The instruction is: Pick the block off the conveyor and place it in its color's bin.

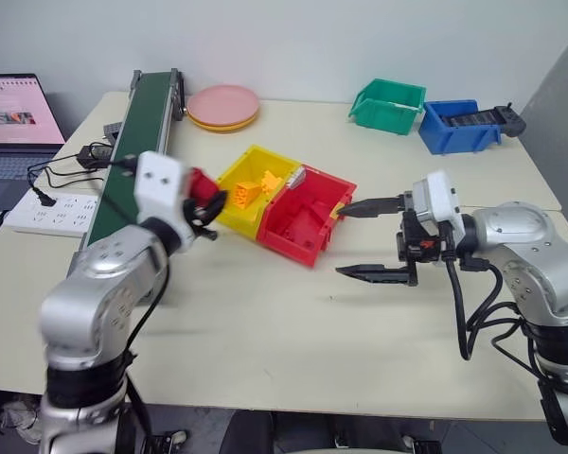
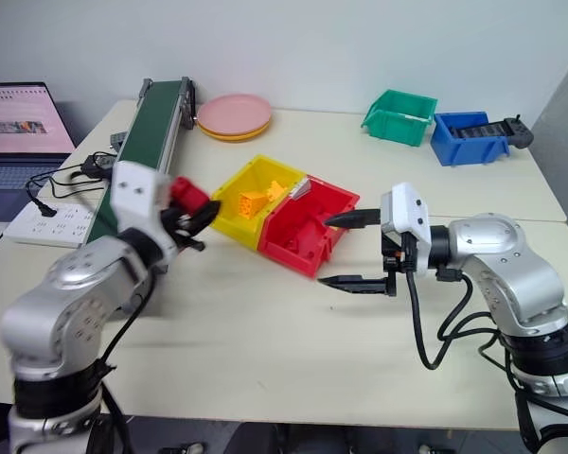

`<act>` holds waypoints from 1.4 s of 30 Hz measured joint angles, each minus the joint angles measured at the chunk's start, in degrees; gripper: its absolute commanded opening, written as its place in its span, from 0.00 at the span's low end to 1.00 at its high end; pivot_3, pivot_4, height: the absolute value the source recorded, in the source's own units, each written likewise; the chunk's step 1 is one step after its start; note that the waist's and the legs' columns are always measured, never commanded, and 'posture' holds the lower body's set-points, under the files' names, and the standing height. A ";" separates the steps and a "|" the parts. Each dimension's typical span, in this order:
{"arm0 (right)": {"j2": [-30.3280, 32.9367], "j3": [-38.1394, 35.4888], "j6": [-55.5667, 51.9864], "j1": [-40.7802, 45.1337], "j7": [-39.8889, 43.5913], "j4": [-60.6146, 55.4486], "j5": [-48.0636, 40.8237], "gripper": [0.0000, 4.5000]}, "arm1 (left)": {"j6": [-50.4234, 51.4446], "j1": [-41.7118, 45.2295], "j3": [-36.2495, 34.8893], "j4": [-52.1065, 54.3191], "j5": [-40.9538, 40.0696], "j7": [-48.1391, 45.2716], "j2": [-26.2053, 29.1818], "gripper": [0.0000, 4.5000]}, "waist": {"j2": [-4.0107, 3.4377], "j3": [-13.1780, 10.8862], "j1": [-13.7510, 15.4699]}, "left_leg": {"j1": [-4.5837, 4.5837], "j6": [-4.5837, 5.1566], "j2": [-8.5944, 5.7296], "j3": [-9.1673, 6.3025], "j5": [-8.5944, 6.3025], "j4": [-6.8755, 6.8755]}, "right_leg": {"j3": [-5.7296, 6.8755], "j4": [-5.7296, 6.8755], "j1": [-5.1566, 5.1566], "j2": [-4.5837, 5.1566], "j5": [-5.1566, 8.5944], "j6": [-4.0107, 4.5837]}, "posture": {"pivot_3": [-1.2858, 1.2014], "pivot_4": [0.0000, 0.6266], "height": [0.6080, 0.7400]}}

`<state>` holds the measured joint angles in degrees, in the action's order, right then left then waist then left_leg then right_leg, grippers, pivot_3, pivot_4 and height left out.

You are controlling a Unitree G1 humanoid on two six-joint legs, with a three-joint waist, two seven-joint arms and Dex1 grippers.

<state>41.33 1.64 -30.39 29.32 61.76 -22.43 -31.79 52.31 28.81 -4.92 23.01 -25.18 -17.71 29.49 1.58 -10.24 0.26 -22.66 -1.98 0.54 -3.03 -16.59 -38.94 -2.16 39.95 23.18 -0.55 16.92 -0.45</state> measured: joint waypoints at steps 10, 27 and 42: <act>6.32 -7.50 -11.56 -7.12 -13.12 -10.94 1.05 1.00 | -15.94 14.68 15.59 -26.18 7.25 -12.53 -9.87 0.34 | -0.03 -0.01 -0.82 | -0.01 0.01 0.08 0.12 0.00 0.01 | -0.18 0.00 0.08 -0.14 0.00 0.00 | 0.52 0.24 1.00; 7.92 -9.68 -15.10 -10.45 -16.71 -16.71 -3.36 1.00 | -18.61 14.65 15.53 -27.50 11.58 -16.14 -10.45 0.90 | -0.03 -0.01 -0.40 | -0.03 0.02 0.06 0.05 0.00 -0.02 | -0.17 0.01 0.06 -0.18 0.00 0.00 | 0.52 0.24 1.00; 5.79 -7.96 -6.71 -9.71 -15.57 -11.82 -0.25 1.00 | -15.18 0.79 7.94 -7.53 9.67 -17.95 0.56 1.00 | -0.03 0.00 -0.57 | 0.03 0.02 0.09 0.05 0.00 -0.01 | -0.18 0.03 0.04 -0.18 0.00 0.00 | 0.52 0.24 1.00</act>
<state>47.11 -6.32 -37.10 19.61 46.19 -34.25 -32.04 37.14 29.60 3.02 15.48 -15.51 -35.66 30.05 1.55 -10.24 -0.31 -22.63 -1.96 0.63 -2.98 -16.59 -38.95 -2.34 39.97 23.21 -0.73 16.92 -0.45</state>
